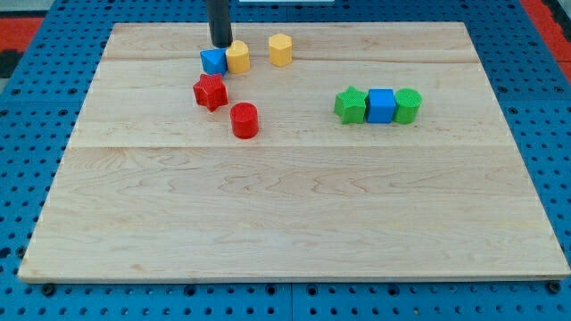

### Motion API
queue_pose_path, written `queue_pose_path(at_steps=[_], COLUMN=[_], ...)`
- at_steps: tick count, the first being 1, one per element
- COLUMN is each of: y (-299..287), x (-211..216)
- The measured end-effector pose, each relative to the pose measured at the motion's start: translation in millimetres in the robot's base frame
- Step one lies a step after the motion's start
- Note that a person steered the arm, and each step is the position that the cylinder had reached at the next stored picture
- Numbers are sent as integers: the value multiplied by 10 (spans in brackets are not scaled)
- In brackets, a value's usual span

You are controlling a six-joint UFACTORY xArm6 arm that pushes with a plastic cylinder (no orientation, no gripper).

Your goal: Push the blue triangle into the red star

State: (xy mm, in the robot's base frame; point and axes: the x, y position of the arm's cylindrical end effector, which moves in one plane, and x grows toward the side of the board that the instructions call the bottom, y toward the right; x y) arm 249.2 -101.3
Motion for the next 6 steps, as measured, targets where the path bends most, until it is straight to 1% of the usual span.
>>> queue_pose_path(at_steps=[1,3,4,6], y=[-156,-290,-543,-526], x=[187,470,506,554])
